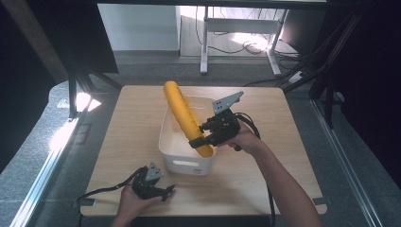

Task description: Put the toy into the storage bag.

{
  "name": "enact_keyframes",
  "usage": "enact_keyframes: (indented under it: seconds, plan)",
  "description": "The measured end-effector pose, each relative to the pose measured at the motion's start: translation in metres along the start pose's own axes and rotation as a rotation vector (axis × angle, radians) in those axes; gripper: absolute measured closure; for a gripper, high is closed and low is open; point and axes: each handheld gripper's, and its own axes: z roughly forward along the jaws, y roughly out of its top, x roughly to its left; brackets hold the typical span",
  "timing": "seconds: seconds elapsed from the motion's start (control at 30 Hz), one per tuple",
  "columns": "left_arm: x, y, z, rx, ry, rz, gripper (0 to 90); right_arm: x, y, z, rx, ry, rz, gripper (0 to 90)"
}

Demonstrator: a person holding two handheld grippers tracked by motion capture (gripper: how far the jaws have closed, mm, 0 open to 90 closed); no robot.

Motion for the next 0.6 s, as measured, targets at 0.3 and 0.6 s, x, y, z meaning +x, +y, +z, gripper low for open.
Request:
enact_keyframes:
  seconds: [0.3, 0.6]
  plan:
    - [0.0, 0.0, 0.001, 0.008, -0.006, 0.002, 18.5, -0.007, -0.012, 0.0, 0.002, -0.026, 0.019, 48.4]
    - [-0.002, -0.001, 0.001, 0.007, -0.007, 0.0, 18.5, 0.0, -0.012, -0.004, -0.013, -0.09, -0.014, 43.7]
